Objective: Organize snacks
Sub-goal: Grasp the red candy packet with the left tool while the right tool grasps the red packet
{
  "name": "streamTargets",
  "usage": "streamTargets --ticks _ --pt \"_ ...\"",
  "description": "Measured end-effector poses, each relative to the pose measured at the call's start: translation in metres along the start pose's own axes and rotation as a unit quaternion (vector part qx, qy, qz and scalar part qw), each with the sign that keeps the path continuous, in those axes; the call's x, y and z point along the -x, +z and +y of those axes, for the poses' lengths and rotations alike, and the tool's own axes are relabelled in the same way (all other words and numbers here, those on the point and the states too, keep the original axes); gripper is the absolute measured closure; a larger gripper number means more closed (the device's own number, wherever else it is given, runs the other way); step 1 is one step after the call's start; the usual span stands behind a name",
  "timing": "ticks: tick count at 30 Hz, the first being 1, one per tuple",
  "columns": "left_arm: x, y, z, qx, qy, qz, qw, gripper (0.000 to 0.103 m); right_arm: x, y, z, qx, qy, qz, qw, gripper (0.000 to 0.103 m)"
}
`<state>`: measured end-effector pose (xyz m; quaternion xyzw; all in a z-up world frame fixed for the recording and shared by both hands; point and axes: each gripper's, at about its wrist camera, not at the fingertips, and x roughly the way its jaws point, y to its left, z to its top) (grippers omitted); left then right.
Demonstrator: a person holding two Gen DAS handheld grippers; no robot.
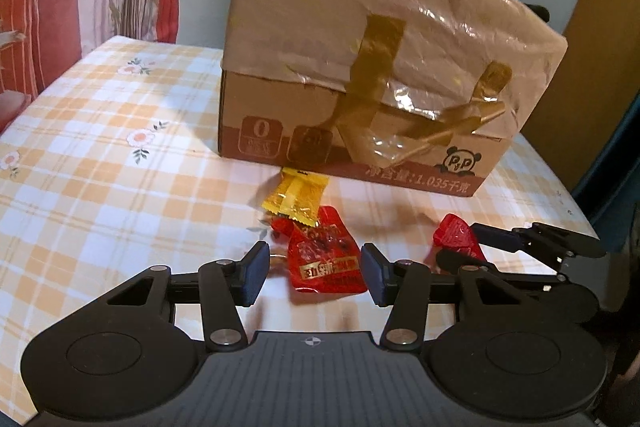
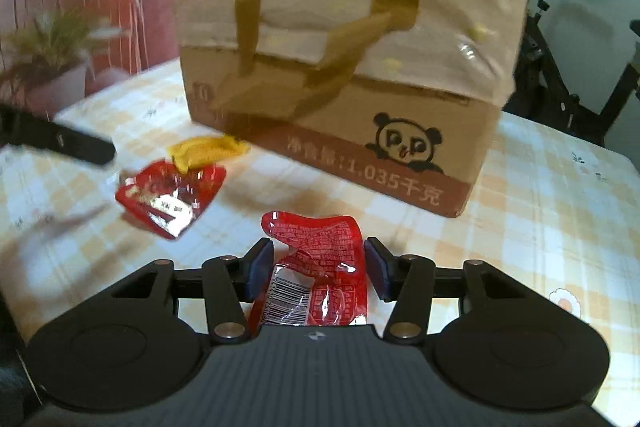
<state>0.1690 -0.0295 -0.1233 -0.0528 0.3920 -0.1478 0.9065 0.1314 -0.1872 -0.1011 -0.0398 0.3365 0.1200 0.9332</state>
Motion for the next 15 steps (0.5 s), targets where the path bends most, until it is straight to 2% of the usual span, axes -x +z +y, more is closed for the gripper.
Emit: streamTargets --ticks 7,15 --pt "-0.014 -0.004 -0.012 -0.007 0.001 0.021 0.9998 0.050 0.007 -0.003 -0.004 -0.007 0.011 -0.020 1.000 0.050" --pt "-0.033 -0.001 -0.016 -0.015 0.023 0.043 0.9987 0.050 0.008 -0.005 -0.007 -0.019 0.021 -0.028 0.999 0.050"
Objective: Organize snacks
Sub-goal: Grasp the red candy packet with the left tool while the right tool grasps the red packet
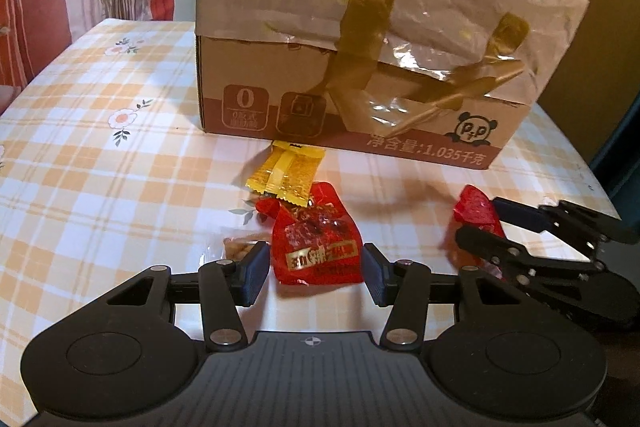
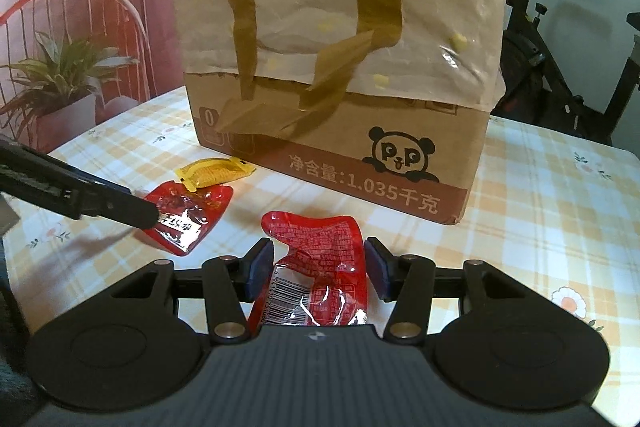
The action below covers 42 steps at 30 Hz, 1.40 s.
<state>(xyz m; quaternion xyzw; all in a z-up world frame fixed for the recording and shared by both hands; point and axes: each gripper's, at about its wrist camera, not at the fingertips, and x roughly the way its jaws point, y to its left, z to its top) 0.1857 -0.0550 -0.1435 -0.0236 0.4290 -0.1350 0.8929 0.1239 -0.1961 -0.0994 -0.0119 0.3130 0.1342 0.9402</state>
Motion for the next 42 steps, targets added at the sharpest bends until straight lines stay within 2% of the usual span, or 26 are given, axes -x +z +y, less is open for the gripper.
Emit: streamTargets --ticks 3,10,16,21,28,33,42 --pt "-0.007 0.007 -0.003 0.000 0.002 0.001 1.0000 0.050 0.001 0.000 -0.001 -0.003 0.003 -0.002 1.000 0.050" --pt "-0.018 0.009 -0.016 -0.037 0.009 0.007 0.9993 0.050 0.003 0.000 -0.001 -0.006 0.005 -0.006 1.000 0.050" --pt "-0.027 0.019 -0.012 -0.020 0.018 0.000 0.9996 0.050 0.003 -0.001 0.001 -0.004 0.005 -0.005 1.000 0.050" --pt "-0.030 0.020 -0.015 -0.021 0.003 0.001 0.9998 0.050 0.003 0.000 0.001 -0.004 0.003 -0.005 1.000 0.050" --pt "-0.022 0.003 -0.023 -0.046 -0.010 0.002 0.9989 0.047 0.003 0.000 -0.007 -0.027 -0.001 -0.004 1.000 0.050" --pt "-0.020 -0.003 -0.026 -0.053 -0.033 0.002 0.9981 0.046 0.002 0.000 -0.007 -0.029 -0.002 -0.002 1.000 0.050" --pt "-0.038 0.006 -0.034 -0.064 -0.011 -0.003 0.9979 0.046 0.002 0.000 -0.008 -0.032 -0.006 -0.001 0.999 0.050"
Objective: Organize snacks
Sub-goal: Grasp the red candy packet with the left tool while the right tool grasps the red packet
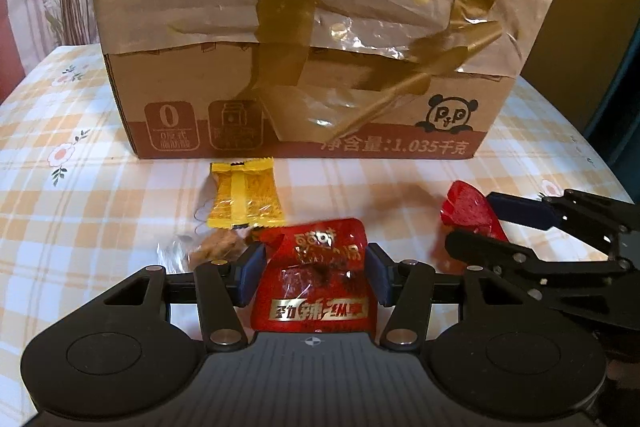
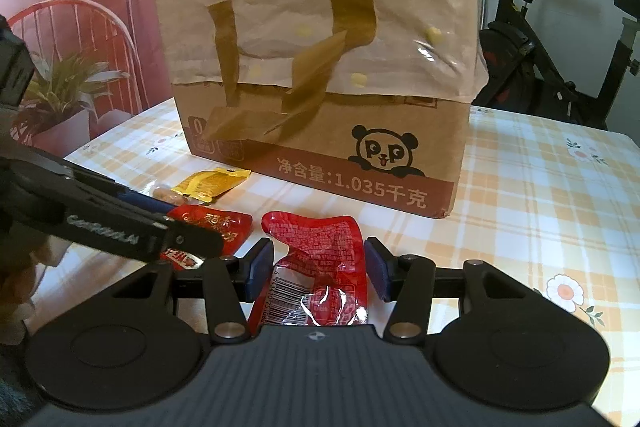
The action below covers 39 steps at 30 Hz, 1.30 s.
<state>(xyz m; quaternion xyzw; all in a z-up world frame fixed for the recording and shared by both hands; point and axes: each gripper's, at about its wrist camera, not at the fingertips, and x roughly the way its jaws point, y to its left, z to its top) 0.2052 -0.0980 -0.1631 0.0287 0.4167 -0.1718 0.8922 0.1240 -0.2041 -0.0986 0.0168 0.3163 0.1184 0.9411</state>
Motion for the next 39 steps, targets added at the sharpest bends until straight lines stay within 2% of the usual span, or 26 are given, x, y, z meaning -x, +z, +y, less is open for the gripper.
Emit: streamTargets --ticks 6,11,16,17,26,32,39 --pt "0.001 -0.007 -0.007 -0.032 0.006 -0.011 0.9994 0.047 -0.001 0.000 0.000 0.001 0.002 0.003 1.000 0.050" --pt "0.010 -0.016 -0.011 -0.046 0.004 -0.018 0.9988 0.058 -0.002 0.001 0.000 0.003 0.001 0.005 1.000 0.050" --pt "0.018 -0.021 -0.005 -0.028 -0.012 -0.024 0.9993 0.064 -0.003 0.001 0.001 0.004 0.001 0.007 1.000 0.050" --pt "0.020 -0.021 -0.004 -0.024 -0.013 -0.028 0.9992 0.072 -0.003 0.001 0.001 0.006 0.002 0.007 1.000 0.050" --pt "0.036 -0.021 -0.005 -0.021 -0.025 -0.060 0.9976 0.088 -0.003 0.000 0.004 0.013 0.000 0.008 1.000 0.050" --pt "0.048 -0.018 -0.003 -0.010 -0.029 -0.085 0.9959 0.088 -0.002 -0.001 0.004 0.016 0.000 0.007 1.000 0.050" --pt "0.056 -0.017 0.001 -0.002 -0.035 -0.089 0.9954 0.088 -0.002 -0.001 0.005 0.017 0.000 0.006 1.000 0.050"
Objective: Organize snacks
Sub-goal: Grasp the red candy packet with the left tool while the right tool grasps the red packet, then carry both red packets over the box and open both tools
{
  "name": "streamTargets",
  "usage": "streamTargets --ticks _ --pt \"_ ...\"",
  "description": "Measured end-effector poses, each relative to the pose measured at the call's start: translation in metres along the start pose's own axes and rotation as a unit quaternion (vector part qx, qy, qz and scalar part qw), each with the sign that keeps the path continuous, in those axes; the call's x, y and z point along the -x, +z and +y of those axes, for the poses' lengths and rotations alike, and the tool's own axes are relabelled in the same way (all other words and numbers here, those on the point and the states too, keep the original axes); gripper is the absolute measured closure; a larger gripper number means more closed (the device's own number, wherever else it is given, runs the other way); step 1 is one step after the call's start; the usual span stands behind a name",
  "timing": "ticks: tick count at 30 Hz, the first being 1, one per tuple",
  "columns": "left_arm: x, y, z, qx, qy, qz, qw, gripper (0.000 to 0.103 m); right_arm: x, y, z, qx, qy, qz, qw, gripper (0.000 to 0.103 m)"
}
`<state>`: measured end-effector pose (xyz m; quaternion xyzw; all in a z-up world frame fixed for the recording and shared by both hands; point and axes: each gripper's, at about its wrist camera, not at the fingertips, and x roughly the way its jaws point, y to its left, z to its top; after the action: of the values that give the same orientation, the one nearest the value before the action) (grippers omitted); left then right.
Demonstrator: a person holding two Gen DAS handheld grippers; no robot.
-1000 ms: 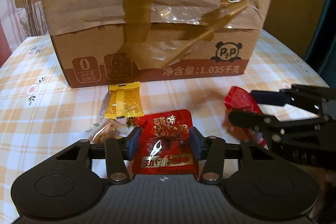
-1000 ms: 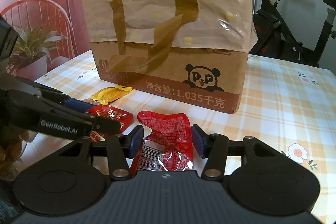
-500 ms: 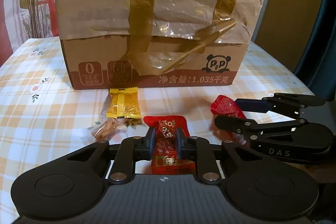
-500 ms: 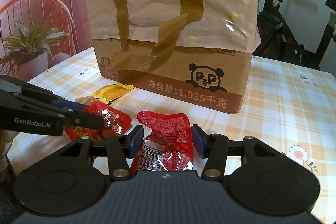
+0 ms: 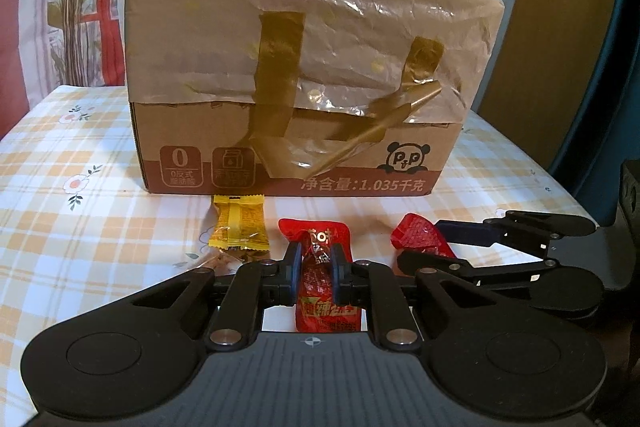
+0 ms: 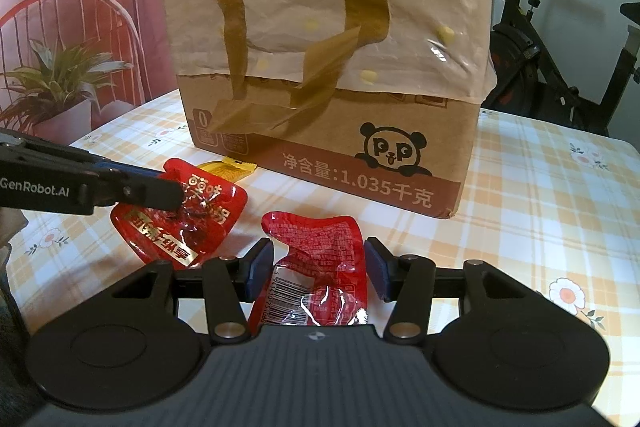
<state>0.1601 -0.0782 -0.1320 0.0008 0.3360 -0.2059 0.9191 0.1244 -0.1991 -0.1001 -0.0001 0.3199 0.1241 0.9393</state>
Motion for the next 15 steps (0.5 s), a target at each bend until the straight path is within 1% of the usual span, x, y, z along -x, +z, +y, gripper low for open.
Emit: streamTargets --ticks 7,9,15 --pt "0.016 0.006 0.008 0.005 0.002 -0.019 0.9998 0.088 0.003 0.000 0.000 0.000 0.000 -0.006 1.000 0.050" --pt "0.019 0.007 0.012 0.014 0.005 -0.020 0.9997 0.094 0.004 0.000 0.000 -0.002 -0.001 -0.007 1.000 0.050" --pt "0.027 0.011 0.021 0.025 0.009 -0.030 0.9992 0.095 0.005 0.000 0.000 0.000 -0.003 -0.007 1.000 0.050"
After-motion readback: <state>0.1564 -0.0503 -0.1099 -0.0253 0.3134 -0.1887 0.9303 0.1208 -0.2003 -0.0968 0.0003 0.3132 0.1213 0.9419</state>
